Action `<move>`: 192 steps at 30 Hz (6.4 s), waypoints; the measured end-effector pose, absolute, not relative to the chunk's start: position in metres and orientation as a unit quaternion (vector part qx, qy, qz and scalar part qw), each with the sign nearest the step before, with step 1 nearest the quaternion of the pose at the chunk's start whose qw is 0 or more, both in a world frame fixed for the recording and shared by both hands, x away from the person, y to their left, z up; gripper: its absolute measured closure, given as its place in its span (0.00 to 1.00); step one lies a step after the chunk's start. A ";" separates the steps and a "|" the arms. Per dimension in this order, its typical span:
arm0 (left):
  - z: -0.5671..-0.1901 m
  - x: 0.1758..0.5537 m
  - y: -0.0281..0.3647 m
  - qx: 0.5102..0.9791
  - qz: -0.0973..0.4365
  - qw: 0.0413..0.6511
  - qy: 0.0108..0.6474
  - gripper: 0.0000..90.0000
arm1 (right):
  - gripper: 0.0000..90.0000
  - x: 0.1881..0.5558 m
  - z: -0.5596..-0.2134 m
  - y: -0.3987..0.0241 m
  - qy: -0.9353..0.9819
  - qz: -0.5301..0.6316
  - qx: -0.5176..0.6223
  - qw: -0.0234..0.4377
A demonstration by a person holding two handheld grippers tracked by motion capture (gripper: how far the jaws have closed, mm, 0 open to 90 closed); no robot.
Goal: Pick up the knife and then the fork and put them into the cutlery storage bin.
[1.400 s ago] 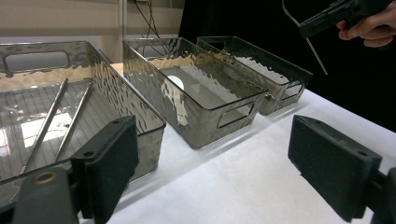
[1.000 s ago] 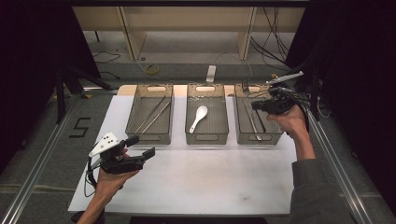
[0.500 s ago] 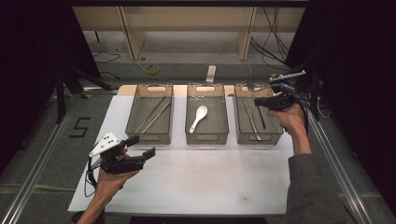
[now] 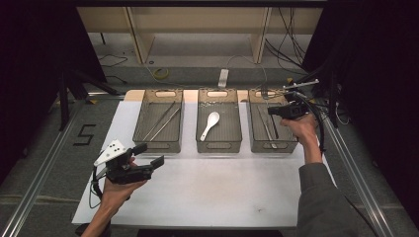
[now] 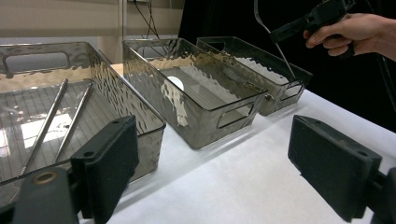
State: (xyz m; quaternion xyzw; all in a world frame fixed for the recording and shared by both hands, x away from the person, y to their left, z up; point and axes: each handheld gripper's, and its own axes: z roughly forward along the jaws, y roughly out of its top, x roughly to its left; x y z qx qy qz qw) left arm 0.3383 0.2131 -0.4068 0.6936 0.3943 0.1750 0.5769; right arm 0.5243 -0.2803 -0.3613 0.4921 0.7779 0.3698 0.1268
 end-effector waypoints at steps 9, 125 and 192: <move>-0.407 0.338 0.213 0.693 0.175 0.578 0.395 0.17 | 0.95 0.524 -0.374 -0.280 0.773 0.377 0.498 0.116; -0.409 0.340 0.207 0.717 0.145 0.566 0.381 0.17 | 0.27 0.415 -0.384 -0.222 0.753 0.487 0.424 0.128; -0.414 0.337 0.194 0.757 0.119 0.542 0.346 0.17 | 0.21 0.316 -0.433 -0.238 0.767 0.497 0.375 0.158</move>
